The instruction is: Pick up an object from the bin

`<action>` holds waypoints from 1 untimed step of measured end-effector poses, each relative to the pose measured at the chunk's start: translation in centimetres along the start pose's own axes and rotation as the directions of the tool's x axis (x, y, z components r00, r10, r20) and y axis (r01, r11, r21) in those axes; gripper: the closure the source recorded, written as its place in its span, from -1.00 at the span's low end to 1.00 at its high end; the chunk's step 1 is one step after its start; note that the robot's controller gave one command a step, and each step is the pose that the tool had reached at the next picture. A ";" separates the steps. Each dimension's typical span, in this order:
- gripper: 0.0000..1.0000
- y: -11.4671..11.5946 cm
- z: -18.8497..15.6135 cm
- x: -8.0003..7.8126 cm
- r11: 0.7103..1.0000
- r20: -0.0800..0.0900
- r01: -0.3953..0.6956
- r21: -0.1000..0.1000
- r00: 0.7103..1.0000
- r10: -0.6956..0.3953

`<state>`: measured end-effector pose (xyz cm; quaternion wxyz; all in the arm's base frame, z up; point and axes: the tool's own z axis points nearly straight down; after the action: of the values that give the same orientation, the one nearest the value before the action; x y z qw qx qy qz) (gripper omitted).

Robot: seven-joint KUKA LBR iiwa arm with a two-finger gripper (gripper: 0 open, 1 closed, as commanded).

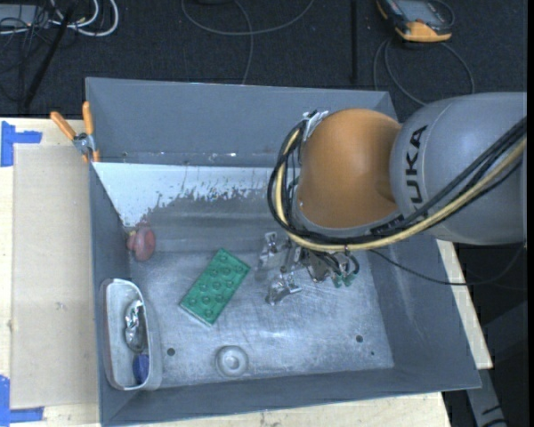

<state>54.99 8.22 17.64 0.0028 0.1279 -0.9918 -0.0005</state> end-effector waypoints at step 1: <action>-1.00 0.0 -0.2 -0.1 1.000 0.004 0.002 0.001 1.000 -0.002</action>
Offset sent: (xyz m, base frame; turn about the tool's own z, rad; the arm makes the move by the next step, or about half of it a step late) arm 0.0000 0.0000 0.0000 0.0000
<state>55.10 8.23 17.85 0.0005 0.1289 -0.9917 -0.0002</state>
